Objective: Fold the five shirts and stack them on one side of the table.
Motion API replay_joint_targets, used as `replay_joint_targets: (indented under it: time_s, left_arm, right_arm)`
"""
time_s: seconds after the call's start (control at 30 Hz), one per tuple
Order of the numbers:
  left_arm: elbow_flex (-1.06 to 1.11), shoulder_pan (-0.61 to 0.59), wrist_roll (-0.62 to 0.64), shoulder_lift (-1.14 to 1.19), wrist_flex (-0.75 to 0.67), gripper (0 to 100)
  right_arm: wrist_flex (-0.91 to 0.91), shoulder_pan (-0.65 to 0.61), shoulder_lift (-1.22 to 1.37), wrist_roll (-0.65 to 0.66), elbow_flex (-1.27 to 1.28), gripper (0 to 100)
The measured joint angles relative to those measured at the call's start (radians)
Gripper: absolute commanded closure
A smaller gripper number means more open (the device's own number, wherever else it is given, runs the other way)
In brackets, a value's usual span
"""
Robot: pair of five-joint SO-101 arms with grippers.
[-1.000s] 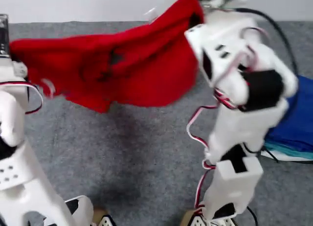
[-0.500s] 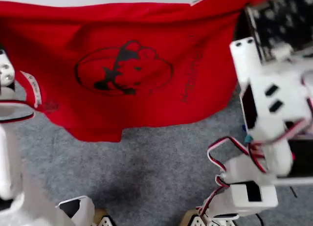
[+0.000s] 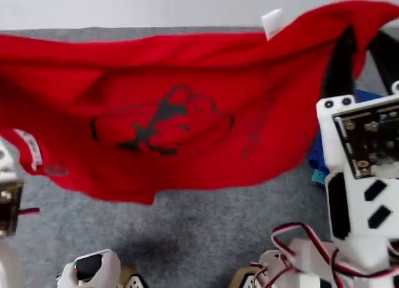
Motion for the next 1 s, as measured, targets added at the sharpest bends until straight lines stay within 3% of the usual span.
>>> replay_joint_targets:
  time_s: [0.3,0.5,0.63,0.83,1.0]
  left_arm:
    - [0.003,0.0,-0.075,-0.002,0.129,99]
    - [0.31,0.0,-0.081,-0.002,0.129,99]
    - [0.635,0.002,-0.081,0.012,-0.018,99]
    - [1.1,0.064,-0.081,0.037,-0.41,99]
    - [1.223,0.101,-0.081,0.176,-0.612,99]
  right_arm:
    - [0.0,0.0,-0.39,0.003,0.655,98.8]
    - [-0.068,-0.002,-0.485,0.003,1.16,98.8]
    - [-0.261,-0.003,-0.479,0.002,1.453,98.8]
    - [-0.704,-0.051,-0.477,0.057,1.869,98.8]
    - [-1.071,-0.074,-0.397,0.092,2.061,98.8]
